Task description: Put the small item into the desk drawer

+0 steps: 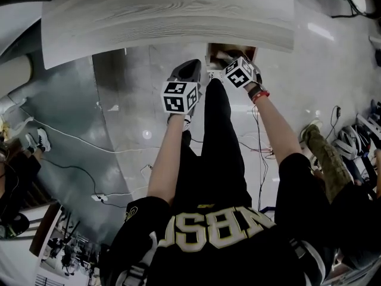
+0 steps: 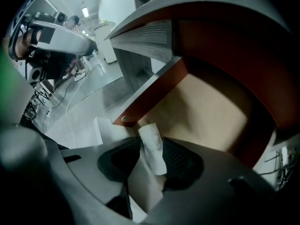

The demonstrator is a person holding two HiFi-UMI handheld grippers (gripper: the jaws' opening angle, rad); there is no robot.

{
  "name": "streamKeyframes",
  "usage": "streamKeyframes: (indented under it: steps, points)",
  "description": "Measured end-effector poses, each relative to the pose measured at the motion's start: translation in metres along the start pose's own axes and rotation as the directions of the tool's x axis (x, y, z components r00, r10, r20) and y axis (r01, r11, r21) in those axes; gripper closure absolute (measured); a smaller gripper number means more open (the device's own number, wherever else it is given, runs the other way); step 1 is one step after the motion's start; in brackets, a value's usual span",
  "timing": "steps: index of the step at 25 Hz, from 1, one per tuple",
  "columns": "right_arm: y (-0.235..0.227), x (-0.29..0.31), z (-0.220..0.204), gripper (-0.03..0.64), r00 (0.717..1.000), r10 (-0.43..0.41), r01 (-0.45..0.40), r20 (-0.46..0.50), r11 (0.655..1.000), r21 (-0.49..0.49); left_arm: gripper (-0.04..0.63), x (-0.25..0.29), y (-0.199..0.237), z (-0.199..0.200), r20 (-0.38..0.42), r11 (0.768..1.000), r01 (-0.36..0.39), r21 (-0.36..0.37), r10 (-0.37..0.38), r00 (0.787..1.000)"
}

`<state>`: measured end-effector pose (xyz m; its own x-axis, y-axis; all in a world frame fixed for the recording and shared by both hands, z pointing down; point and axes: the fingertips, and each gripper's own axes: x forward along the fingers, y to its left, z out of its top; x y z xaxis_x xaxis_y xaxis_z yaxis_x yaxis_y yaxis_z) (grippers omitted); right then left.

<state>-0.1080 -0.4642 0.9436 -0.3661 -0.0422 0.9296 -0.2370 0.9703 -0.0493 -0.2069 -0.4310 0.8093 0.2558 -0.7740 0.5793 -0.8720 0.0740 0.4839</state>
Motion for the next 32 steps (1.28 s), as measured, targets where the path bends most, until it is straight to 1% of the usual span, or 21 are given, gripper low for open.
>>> streamKeyframes:
  steps: [4,7,10,15,18,22,25,29,32]
  points:
    - [-0.003,-0.014,0.001,0.462,1.000,-0.017,0.016,0.010,1.000,0.025,0.581,-0.007,-0.002,0.006,0.017,1.000,-0.004,-0.004,0.004,1.000]
    - [0.000,-0.030,0.000,0.463,0.999,-0.028,0.026,0.025,0.998,0.065,0.581,-0.017,-0.003,0.008,0.022,1.000,-0.010,-0.008,0.011,1.000]
    - [0.003,-0.049,0.003,0.463,0.998,-0.038,0.033,0.046,0.994,0.105,0.581,-0.027,-0.008,0.014,0.022,1.000,-0.001,0.001,0.001,1.000]
    - [-0.001,-0.082,0.015,0.465,0.991,-0.076,0.057,0.110,0.984,0.166,0.581,-0.040,-0.022,0.036,0.057,1.000,0.016,0.018,-0.017,0.998]
    - [-0.001,-0.111,0.024,0.472,0.980,-0.115,0.078,0.160,0.973,0.218,0.583,-0.051,-0.035,0.044,0.061,0.998,0.033,0.056,-0.037,0.997]
    - [-0.001,-0.153,0.029,0.485,0.952,-0.190,0.107,0.240,0.942,0.319,0.582,-0.070,-0.053,0.057,0.086,0.993,0.050,0.105,-0.059,0.995]
    - [0.004,-0.185,0.036,0.485,0.926,-0.233,0.106,0.298,0.915,0.389,0.583,-0.088,-0.065,0.069,0.112,0.989,0.056,0.138,-0.071,0.991]
    - [0.009,-0.233,0.054,0.486,0.875,-0.316,0.135,0.368,0.887,0.441,0.583,-0.110,-0.080,0.091,0.149,0.981,0.059,0.187,-0.088,0.985]
    - [0.014,-0.267,0.065,0.488,0.830,-0.367,0.141,0.419,0.866,0.480,0.583,-0.126,-0.089,0.107,0.183,0.977,0.064,0.205,-0.103,0.978]
